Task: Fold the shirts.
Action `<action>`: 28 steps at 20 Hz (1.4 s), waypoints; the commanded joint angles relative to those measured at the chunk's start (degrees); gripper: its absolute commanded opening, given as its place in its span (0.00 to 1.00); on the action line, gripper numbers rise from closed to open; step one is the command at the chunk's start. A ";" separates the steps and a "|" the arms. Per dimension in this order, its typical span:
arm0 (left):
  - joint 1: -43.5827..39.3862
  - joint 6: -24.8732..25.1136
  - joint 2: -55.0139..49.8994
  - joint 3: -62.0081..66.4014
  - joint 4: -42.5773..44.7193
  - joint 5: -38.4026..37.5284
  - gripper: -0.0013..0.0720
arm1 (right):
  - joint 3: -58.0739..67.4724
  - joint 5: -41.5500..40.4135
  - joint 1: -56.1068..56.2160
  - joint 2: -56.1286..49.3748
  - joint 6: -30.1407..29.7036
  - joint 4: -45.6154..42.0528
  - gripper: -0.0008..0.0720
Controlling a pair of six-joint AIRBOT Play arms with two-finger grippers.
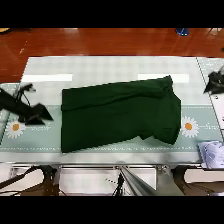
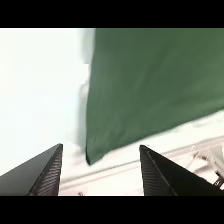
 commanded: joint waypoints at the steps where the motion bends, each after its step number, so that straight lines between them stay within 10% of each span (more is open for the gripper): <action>1: 3.26 4.42 5.68 -14.97 -2.73 3.15 0.78 | -14.91 -4.74 -6.05 6.05 -3.02 5.38 0.57; 19: -9.18 4.26 3.13 -24.79 -2.91 11.52 0.78 | -19.89 -14.60 -6.21 12.48 -5.33 13.62 0.59; 24: -10.86 -0.90 1.22 -24.68 -7.26 20.85 0.06 | -19.89 -15.04 -6.21 16.72 -4.83 14.10 0.59; 28: -10.80 2.27 1.46 -24.68 -6.82 17.73 0.05 | -21.27 -14.84 -6.21 17.25 -5.22 11.65 0.59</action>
